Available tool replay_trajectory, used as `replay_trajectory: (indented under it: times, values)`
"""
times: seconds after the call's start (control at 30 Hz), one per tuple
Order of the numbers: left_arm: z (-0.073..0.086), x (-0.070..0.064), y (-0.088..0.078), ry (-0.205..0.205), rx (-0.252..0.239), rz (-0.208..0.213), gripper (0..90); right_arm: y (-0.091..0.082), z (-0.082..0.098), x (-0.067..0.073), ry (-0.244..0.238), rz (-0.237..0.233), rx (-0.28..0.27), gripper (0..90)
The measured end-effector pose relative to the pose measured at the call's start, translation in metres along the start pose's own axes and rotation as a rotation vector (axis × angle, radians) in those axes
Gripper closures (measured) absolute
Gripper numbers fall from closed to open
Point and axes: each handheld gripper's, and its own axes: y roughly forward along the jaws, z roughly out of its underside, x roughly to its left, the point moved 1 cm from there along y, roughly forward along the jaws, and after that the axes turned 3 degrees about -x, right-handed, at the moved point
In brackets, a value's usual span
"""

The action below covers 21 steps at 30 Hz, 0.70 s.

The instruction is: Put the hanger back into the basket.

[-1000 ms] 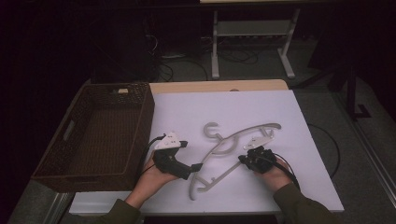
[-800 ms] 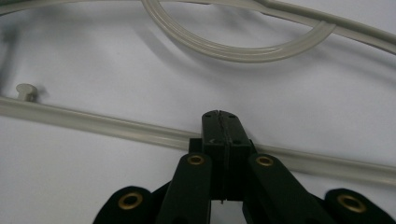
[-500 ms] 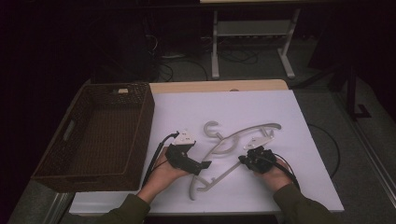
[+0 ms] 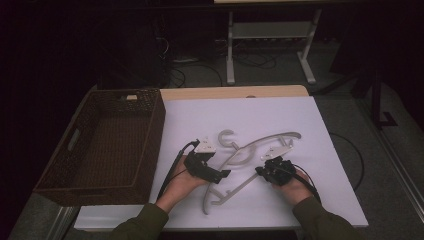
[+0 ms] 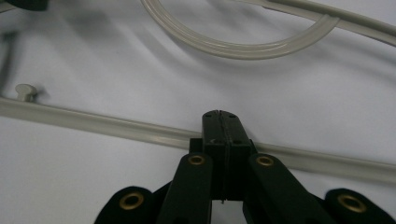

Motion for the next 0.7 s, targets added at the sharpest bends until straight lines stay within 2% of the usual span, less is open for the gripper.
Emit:
replay_trajectory:
  times: [0.1, 0.13, 0.23, 0.43, 0.7]
  values:
    - [-0.001, 0.001, 0.005, -0.003, 0.023, -0.005, 17.6, 0.0, 0.0, 0.0, 0.002, 0.001, 0.001, 89.7]
    - [-0.001, 0.002, 0.007, 0.012, 0.043, -0.009, 19.5, 0.0, 0.0, 0.0, 0.003, 0.0, 0.001, 89.7]
    - [-0.002, 0.002, 0.012, 0.016, 0.067, -0.02, 25.3, 0.0, 0.0, 0.0, 0.003, 0.0, 0.001, 89.7]
    - [-0.003, 0.001, 0.017, 0.022, 0.093, -0.024, 38.1, 0.0, 0.0, 0.0, 0.006, -0.003, 0.002, 89.7]
    - [-0.004, -0.001, 0.025, 0.045, 0.136, -0.046, 50.5, 0.0, 0.0, 0.0, 0.004, -0.004, 0.001, 89.7]
